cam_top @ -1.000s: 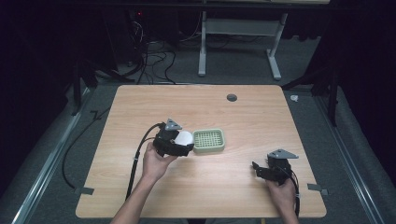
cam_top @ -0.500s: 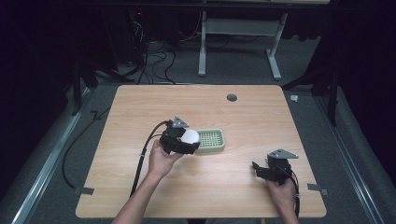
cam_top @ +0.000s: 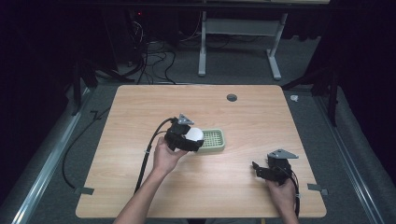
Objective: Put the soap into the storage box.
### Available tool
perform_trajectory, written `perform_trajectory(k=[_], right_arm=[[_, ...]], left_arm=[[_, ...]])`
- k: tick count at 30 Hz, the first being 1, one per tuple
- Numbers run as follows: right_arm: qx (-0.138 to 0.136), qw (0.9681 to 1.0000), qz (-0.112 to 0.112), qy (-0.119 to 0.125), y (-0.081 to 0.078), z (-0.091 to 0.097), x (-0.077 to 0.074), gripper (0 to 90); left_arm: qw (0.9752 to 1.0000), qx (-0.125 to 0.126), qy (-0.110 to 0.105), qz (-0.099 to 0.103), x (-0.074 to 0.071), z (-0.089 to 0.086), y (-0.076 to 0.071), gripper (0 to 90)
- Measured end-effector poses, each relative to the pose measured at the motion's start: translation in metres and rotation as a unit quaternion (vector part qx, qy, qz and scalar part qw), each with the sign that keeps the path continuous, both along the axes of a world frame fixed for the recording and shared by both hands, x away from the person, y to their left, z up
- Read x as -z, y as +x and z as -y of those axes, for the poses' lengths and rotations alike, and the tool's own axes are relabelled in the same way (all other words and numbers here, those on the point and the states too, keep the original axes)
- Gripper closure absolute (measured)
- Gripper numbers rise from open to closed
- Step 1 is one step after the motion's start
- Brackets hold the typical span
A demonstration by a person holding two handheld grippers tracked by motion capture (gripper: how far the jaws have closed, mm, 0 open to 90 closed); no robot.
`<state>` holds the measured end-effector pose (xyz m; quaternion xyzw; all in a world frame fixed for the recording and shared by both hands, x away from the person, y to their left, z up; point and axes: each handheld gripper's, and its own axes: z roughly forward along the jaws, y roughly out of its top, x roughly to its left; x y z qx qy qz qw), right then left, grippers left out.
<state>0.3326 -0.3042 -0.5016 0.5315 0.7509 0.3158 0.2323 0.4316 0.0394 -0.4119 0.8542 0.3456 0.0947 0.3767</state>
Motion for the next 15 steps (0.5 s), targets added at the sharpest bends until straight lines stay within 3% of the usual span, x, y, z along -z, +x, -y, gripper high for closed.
perform_trajectory(k=[7, 15], right_arm=[[0.000, 1.0000, 0.000, 0.000, 0.000, 0.000, 0.000, 28.7], [0.000, 1.0000, 0.000, 0.000, 0.000, 0.000, 0.000, 28.7]], left_arm=[[1.0000, -0.002, -0.004, -0.002, 0.002, 0.012, 0.007, 24.7], [0.9999, -0.001, 0.011, -0.002, 0.008, 0.028, 0.013, 24.7]])
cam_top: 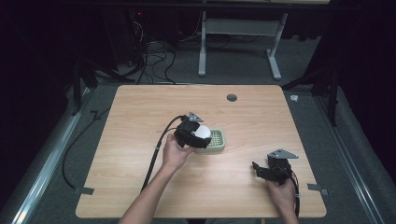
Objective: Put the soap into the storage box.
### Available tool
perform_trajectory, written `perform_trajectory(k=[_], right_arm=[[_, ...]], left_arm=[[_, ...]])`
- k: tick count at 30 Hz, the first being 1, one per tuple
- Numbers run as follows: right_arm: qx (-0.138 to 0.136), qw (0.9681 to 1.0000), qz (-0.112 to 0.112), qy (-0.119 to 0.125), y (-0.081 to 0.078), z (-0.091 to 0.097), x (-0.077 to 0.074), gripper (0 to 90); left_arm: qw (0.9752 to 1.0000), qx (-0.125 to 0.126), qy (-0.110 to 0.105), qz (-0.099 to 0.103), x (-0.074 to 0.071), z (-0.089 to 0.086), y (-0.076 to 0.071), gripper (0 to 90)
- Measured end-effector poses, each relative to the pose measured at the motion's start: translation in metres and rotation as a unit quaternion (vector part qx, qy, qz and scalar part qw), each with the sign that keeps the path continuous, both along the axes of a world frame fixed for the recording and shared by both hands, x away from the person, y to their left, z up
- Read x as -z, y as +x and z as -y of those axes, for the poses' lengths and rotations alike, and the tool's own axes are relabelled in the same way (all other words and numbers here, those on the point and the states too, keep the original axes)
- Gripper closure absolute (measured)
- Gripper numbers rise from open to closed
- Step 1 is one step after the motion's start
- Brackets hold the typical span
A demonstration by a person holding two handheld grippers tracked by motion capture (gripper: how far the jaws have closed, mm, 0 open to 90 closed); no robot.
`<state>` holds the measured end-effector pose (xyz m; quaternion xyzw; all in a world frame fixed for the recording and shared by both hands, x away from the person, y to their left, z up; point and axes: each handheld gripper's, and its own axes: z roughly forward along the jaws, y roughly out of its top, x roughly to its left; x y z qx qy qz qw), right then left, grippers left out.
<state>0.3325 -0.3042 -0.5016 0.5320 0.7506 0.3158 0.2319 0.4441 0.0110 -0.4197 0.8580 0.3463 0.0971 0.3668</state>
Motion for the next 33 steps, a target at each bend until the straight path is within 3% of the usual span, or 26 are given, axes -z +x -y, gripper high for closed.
perform_trajectory(k=[33], right_arm=[[0.000, 1.0000, 0.000, 0.000, 0.000, 0.000, 0.000, 28.6]], left_arm=[[0.9988, -0.018, 0.044, -0.003, 0.032, 0.029, 0.019, 24.7]])
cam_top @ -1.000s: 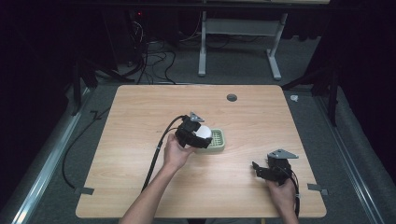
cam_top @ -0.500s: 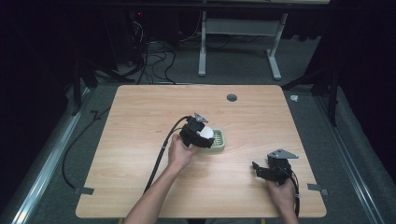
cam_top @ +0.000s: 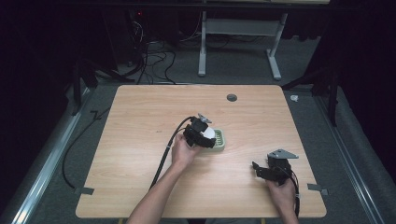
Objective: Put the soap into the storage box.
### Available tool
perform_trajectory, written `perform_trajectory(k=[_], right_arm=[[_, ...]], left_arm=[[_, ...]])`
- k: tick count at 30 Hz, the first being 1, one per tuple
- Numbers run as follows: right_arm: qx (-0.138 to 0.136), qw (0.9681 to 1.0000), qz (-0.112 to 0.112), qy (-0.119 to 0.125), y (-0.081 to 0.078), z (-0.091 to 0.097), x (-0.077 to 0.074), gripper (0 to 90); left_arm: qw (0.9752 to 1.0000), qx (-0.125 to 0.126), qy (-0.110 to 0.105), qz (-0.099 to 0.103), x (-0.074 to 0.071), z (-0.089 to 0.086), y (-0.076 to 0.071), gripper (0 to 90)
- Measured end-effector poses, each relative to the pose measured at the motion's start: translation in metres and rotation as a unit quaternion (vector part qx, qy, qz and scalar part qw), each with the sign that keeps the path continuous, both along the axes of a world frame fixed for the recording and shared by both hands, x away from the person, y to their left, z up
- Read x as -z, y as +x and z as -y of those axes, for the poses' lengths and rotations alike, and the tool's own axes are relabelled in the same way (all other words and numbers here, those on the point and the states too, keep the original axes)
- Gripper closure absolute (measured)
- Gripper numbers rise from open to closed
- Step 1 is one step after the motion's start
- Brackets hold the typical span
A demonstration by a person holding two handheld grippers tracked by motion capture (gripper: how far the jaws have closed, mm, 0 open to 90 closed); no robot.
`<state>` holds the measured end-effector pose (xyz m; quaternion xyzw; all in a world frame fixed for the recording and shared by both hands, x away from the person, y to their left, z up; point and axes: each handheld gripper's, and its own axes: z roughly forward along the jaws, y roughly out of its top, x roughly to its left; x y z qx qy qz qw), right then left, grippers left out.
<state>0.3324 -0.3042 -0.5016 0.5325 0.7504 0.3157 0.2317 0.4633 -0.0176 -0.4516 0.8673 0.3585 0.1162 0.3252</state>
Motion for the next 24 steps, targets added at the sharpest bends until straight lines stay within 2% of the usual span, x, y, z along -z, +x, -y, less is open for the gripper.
perform_trajectory(k=[24], right_arm=[[0.000, 1.0000, 0.000, 0.000, 0.000, 0.000, 0.000, 28.6]], left_arm=[[0.9998, -0.012, 0.015, -0.004, 0.012, 0.004, 0.005, 24.6]])
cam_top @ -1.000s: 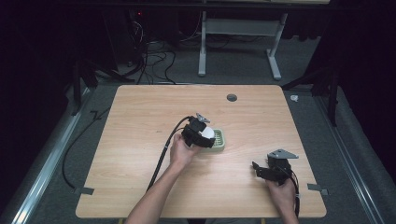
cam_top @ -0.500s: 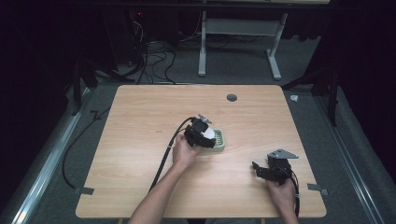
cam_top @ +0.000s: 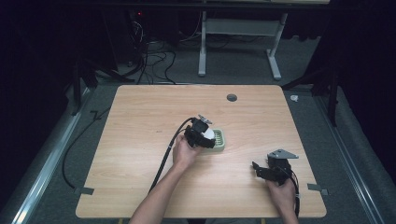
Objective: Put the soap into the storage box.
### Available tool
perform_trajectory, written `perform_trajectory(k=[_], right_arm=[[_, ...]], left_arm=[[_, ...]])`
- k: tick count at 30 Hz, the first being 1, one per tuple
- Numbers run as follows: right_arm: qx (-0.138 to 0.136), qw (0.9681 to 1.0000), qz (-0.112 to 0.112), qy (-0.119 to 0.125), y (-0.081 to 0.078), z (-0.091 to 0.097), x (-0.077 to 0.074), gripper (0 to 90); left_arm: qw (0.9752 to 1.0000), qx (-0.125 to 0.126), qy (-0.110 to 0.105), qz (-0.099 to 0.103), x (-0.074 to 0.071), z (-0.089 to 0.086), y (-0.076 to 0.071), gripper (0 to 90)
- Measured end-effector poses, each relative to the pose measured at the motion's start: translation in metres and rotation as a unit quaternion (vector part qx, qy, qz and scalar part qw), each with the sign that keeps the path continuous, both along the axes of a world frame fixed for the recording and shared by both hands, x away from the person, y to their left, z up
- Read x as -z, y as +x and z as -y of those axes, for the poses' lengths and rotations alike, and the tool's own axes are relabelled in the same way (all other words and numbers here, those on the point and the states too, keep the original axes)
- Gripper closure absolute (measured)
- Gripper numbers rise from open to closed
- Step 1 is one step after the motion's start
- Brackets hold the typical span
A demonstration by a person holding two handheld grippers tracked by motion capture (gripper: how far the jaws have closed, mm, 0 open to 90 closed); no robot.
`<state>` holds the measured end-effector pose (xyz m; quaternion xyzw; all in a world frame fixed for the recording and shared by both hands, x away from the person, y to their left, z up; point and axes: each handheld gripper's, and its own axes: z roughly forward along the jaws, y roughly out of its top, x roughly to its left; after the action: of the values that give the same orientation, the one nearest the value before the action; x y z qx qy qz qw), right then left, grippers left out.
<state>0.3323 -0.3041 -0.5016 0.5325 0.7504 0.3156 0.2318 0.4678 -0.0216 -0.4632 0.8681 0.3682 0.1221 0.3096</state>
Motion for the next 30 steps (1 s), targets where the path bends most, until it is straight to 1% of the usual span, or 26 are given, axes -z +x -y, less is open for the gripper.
perform_trajectory(k=[6, 7, 9, 12, 13, 14, 17, 19, 20, 22, 25, 27, 29, 30], right_arm=[[0.000, 1.0000, 0.000, 0.000, 0.000, 0.000, 0.000, 28.6], [0.000, 1.0000, 0.000, 0.000, 0.000, 0.000, 0.000, 28.6], [0.000, 1.0000, 0.000, 0.000, 0.000, 0.000, 0.000, 28.6], [0.000, 1.0000, 0.000, 0.000, 0.000, 0.000, 0.000, 28.6], [0.000, 1.0000, 0.000, 0.000, 0.000, 0.000, 0.000, 28.6], [0.000, 1.0000, 0.000, 0.000, 0.000, 0.000, 0.000, 28.6], [0.000, 1.0000, 0.000, 0.000, 0.000, 0.000, 0.000, 28.6], [0.000, 1.0000, 0.000, 0.000, 0.000, 0.000, 0.000, 28.6], [0.000, 1.0000, 0.000, 0.000, 0.000, 0.000, 0.000, 28.6], [0.000, 1.0000, 0.000, 0.000, 0.000, 0.000, 0.000, 28.6], [0.000, 1.0000, 0.000, 0.000, 0.000, 0.000, 0.000, 28.6], [0.000, 1.0000, 0.000, 0.000, 0.000, 0.000, 0.000, 28.6], [0.000, 1.0000, 0.000, 0.000, 0.000, 0.000, 0.000, 28.6], [0.000, 1.0000, 0.000, 0.000, 0.000, 0.000, 0.000, 28.6]], left_arm=[[1.0000, 0.000, 0.004, -0.003, 0.003, 0.002, 0.000, 24.6], [1.0000, -0.001, 0.005, -0.008, 0.004, 0.001, 0.001, 24.5], [1.0000, -0.003, 0.002, -0.009, 0.004, 0.000, 0.001, 24.5], [1.0000, -0.002, 0.000, -0.005, 0.003, 0.000, 0.000, 24.4], [1.0000, -0.003, -0.006, 0.000, 0.002, -0.001, 0.000, 24.2], [1.0000, -0.003, -0.006, 0.000, 0.002, -0.001, 0.000, 24.1], [0.9997, -0.004, -0.023, -0.003, -0.003, -0.005, 0.000, 24.2], [0.9995, -0.004, -0.030, -0.001, -0.006, -0.008, 0.000, 23.3], [0.9995, -0.004, -0.030, -0.001, -0.006, -0.008, 0.000, 23.2], [0.9993, -0.006, -0.038, -0.001, -0.008, -0.011, -0.002, 23.2], [0.9989, -0.007, -0.046, 0.002, -0.013, -0.017, -0.003, 23.4], [0.9988, -0.006, -0.048, 0.004, -0.017, -0.022, -0.004, 24.2], [0.9984, -0.010, -0.055, 0.007, -0.020, -0.028, -0.005, 24.4], [0.9984, -0.010, -0.055, 0.009, -0.022, -0.030, -0.006, 24.5]])
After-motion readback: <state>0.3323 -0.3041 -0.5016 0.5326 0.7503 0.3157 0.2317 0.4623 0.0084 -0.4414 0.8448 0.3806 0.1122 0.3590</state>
